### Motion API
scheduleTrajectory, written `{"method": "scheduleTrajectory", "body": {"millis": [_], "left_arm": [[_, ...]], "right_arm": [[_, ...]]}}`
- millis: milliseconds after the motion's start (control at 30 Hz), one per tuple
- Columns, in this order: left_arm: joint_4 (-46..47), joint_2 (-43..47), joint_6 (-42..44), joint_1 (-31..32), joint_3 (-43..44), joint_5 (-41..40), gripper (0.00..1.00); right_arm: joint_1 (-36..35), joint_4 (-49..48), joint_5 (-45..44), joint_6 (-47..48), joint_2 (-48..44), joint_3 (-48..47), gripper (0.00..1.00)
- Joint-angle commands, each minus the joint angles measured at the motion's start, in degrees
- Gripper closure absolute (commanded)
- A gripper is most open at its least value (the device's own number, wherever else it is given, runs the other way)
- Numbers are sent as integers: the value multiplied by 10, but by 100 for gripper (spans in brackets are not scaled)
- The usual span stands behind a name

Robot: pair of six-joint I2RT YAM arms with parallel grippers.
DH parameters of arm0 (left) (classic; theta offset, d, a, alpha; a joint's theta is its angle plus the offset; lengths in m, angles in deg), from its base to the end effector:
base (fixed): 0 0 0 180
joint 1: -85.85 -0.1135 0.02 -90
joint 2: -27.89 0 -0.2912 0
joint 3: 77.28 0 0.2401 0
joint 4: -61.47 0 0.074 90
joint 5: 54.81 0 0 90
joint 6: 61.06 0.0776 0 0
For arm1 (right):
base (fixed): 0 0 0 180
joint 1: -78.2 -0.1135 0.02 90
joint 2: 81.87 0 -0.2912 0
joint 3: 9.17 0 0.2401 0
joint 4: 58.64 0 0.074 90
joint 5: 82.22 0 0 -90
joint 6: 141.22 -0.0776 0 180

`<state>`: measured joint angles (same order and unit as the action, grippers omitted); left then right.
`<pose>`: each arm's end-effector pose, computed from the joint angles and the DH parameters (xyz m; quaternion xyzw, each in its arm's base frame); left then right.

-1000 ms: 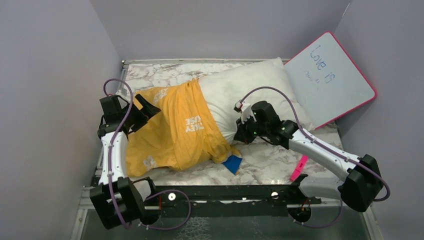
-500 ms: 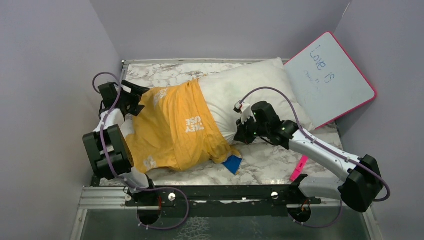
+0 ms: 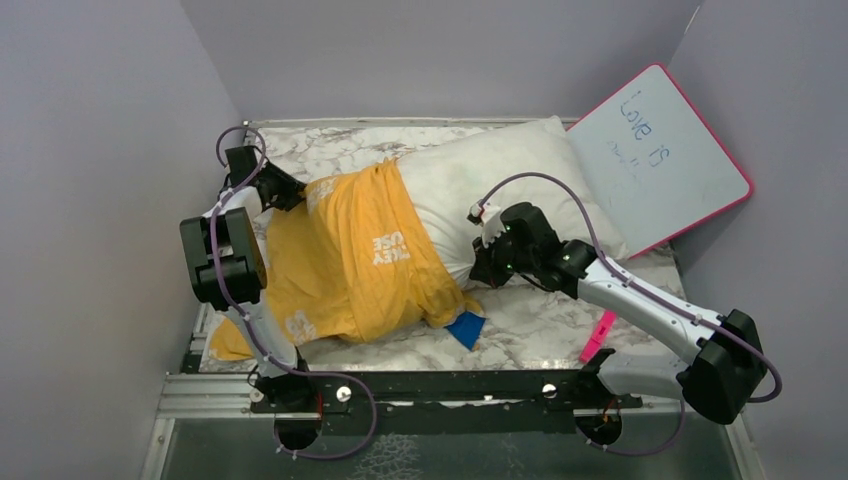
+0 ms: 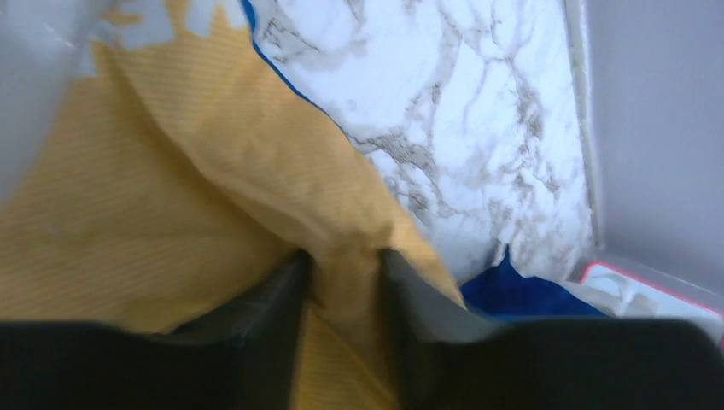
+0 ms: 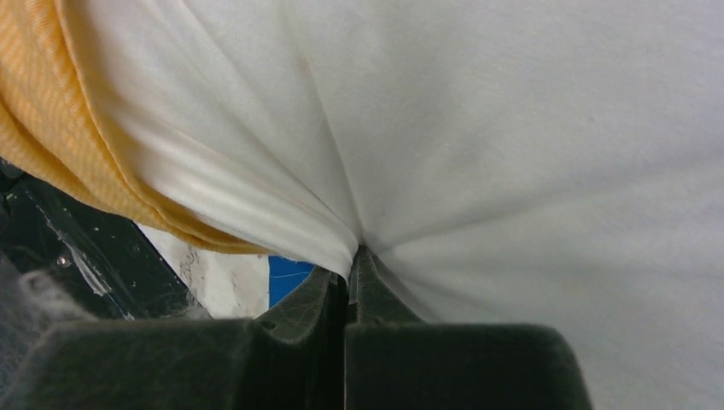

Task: Remove the pillowcase from the pillow
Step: Remove the pillow from the pillowcase.

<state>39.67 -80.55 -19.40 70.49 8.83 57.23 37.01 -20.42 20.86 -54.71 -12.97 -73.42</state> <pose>0.4310 0.0882 0.1969 -0.4137 0.8072 -0.2774 0.3168 0.1872 0.1871 0.2639 -0.3373 0.8471 0.2475 0.3277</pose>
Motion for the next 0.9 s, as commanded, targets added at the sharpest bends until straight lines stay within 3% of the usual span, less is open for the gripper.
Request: {"method": "scheduleTrajectory", "body": {"millis": [0,33,67,200,300,433,533,667,700,800,867], "left_arm": [[-35,33,85,-3,-12,15,82],[-39,53,88,-12,-26,2,94],[-40,71,85,-26,-38,-3,100],[-44,133,64,-128,-58,31,100],[-88,157,87,-193,-18,41,100],[-131,174,108,-222,18,79,100],[-130,200,108,-225,-4,76,100],[-114,204,115,-221,-42,130,100],[-112,204,124,-216,-49,139,97],[-112,213,150,-186,-64,152,60],[-118,226,166,-159,-74,141,45]], "right_arm": [[-3,49,-61,-34,-2,-12,99],[-3,49,-77,-41,0,-16,99],[-3,49,-93,-49,2,-19,99],[-3,52,-149,-87,6,-22,99],[-3,59,-174,-115,15,-17,99],[-3,72,-181,-148,37,-17,99],[-3,68,-171,-163,48,-21,99],[-4,42,-141,-156,35,-24,99],[-3,33,-136,-151,29,-24,99],[-3,9,-103,-137,15,-21,99],[-3,9,-95,-135,17,-28,99]]}}
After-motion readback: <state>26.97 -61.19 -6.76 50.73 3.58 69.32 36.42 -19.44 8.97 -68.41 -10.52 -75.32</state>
